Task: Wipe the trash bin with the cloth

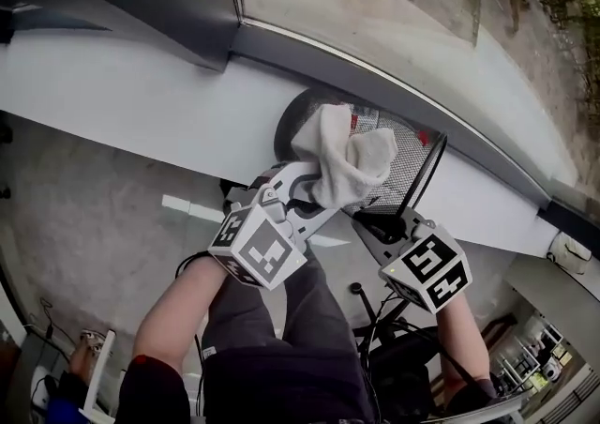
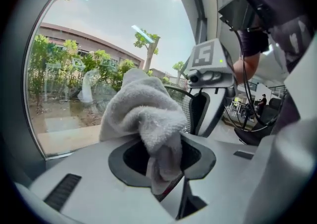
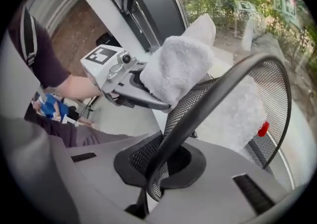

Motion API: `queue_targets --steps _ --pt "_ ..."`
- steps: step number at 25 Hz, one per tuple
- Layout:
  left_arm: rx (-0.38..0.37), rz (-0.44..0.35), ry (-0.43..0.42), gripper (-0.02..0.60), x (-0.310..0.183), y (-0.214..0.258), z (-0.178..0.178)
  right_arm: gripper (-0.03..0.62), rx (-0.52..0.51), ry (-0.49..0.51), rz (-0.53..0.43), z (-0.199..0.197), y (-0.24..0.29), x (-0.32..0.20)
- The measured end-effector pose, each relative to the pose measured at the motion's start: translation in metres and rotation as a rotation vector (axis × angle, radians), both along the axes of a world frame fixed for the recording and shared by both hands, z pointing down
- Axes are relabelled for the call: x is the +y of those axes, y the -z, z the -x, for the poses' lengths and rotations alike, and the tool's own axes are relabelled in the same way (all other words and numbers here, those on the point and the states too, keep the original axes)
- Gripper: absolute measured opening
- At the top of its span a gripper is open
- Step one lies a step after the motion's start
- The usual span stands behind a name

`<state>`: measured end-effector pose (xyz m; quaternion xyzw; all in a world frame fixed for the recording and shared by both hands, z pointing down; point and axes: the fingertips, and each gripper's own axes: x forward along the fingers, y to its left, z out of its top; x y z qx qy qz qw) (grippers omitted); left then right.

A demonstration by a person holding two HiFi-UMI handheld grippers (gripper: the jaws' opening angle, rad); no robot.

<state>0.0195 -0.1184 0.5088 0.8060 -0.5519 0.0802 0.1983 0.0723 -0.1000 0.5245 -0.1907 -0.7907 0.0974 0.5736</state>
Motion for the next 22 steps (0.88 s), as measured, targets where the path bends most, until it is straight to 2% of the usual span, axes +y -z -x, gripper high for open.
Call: queue_targets --steps 4,8,9,10,12,13,15,17,18,19,20,21,22 --pt "-0.044 -0.018 -0.109 0.112 0.001 0.013 -0.022 0.005 0.053 -0.154 0.148 0.011 0.008 -0.008" --pt "-0.004 0.001 -0.106 0.112 -0.001 0.009 -0.016 0.008 0.082 -0.224 0.245 0.025 0.011 -0.013" --pt "-0.009 0.015 -0.089 0.112 -0.003 0.006 -0.011 0.012 0.059 -0.220 0.240 0.028 0.013 -0.015" --pt "-0.028 0.034 -0.072 0.112 -0.006 0.001 -0.008 0.062 0.029 -0.203 0.211 0.029 0.016 -0.018" --pt "-0.063 0.070 -0.050 0.112 -0.013 -0.011 -0.006 0.181 -0.010 -0.145 0.093 0.020 0.017 -0.030" --pt "-0.063 0.077 -0.045 0.112 -0.017 -0.014 -0.008 0.206 -0.010 -0.114 0.024 0.010 0.013 -0.038" --pt "-0.053 0.074 -0.038 0.112 -0.029 -0.013 -0.013 0.204 0.005 -0.071 -0.092 -0.013 0.004 -0.053" --pt "-0.074 0.068 -0.028 0.112 -0.040 -0.012 -0.015 0.204 0.028 -0.053 -0.157 -0.030 -0.004 -0.062" --pt "-0.084 0.067 -0.021 0.112 -0.044 -0.012 -0.014 0.202 0.033 -0.076 -0.134 -0.035 -0.004 -0.061" --pt "-0.087 0.067 -0.016 0.112 -0.047 -0.012 -0.012 0.170 0.030 -0.139 -0.062 -0.036 -0.002 -0.059" --pt "-0.085 0.066 -0.019 0.112 -0.048 -0.012 -0.011 0.085 0.021 -0.230 0.032 -0.033 0.003 -0.056" --pt "-0.082 0.066 -0.038 0.112 -0.047 -0.011 -0.013 0.031 0.013 -0.314 0.108 -0.028 0.008 -0.055" --pt "-0.084 0.067 -0.073 0.112 -0.045 -0.010 -0.017 0.026 0.014 -0.365 0.144 -0.025 0.013 -0.056"
